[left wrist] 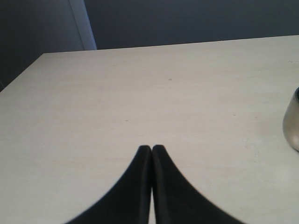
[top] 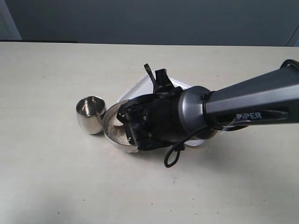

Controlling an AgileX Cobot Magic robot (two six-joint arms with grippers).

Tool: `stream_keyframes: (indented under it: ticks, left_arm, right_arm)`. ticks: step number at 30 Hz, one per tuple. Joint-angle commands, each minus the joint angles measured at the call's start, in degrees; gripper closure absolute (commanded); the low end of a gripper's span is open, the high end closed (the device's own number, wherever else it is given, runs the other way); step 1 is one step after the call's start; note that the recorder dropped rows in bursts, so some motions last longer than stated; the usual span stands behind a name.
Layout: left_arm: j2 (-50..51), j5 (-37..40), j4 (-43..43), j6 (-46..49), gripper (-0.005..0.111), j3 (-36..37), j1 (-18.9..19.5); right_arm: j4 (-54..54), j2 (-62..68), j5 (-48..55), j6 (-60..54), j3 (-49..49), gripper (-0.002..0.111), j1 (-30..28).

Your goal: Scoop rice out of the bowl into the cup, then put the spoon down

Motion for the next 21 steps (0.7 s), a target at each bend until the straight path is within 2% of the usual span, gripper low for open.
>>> stream_keyframes:
  ticks: [1, 21]
  left_arm:
    - [0.06, -0.69, -0.04, -0.36, 0.106, -0.48, -0.1]
    - [0.06, -0.56, -0.04, -0.36, 0.106, -0.48, -0.1]
  right_arm:
    - [-0.55, -0.07, 2.26, 2.14, -0.19, 0.109, -0.29]
    - [1.4, -0.07, 4.67, 7.92, -0.06, 0.109, -0.06]
